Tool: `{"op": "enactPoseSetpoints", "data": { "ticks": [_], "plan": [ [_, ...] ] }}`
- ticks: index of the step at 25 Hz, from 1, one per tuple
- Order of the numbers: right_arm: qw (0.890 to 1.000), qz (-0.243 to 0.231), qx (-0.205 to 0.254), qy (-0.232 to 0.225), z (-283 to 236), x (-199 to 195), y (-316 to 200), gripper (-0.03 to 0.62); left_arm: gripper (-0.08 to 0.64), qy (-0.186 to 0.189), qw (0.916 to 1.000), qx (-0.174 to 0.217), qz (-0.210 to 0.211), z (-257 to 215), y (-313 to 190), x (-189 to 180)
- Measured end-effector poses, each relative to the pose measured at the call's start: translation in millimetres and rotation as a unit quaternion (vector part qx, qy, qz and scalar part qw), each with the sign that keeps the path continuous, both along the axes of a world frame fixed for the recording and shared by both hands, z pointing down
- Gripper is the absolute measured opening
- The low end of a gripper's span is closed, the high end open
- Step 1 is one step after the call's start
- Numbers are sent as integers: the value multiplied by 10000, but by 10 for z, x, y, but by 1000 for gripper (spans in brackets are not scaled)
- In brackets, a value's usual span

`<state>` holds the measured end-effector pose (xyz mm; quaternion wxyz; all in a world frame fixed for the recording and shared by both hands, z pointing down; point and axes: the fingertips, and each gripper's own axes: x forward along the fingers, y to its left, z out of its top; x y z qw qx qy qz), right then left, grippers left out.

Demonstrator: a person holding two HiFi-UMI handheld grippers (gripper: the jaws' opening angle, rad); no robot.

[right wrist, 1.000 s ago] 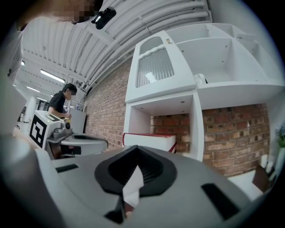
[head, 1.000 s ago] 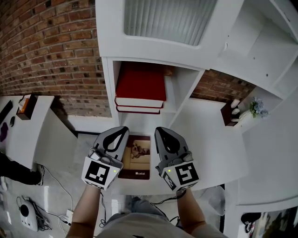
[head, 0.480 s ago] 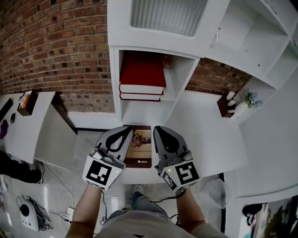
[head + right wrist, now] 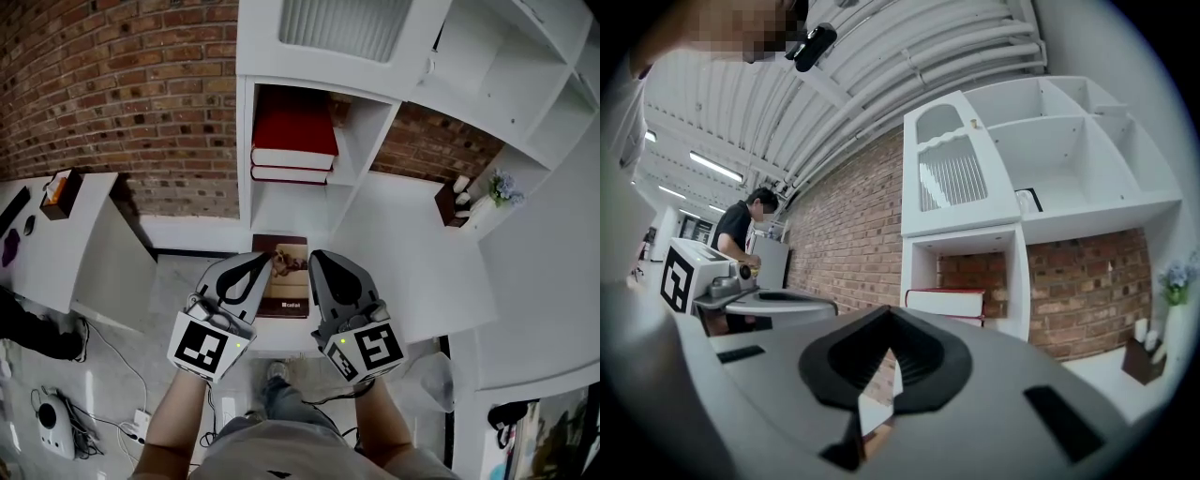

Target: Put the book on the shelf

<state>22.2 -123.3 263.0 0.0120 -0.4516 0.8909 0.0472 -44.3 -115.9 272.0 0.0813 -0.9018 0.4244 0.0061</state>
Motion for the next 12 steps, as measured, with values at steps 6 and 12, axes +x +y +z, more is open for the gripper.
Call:
{"op": "enactPoseSetpoints", "data": {
  "ticks": [6, 12],
  "plan": [
    [10000, -61, 12, 61, 22, -107, 356, 9, 12, 32, 10000, 5, 5, 25, 339, -62],
    [9999, -122, 33, 67, 29, -151, 660, 9, 12, 60, 10000, 19, 23, 19, 645, -53]
  ]
}}
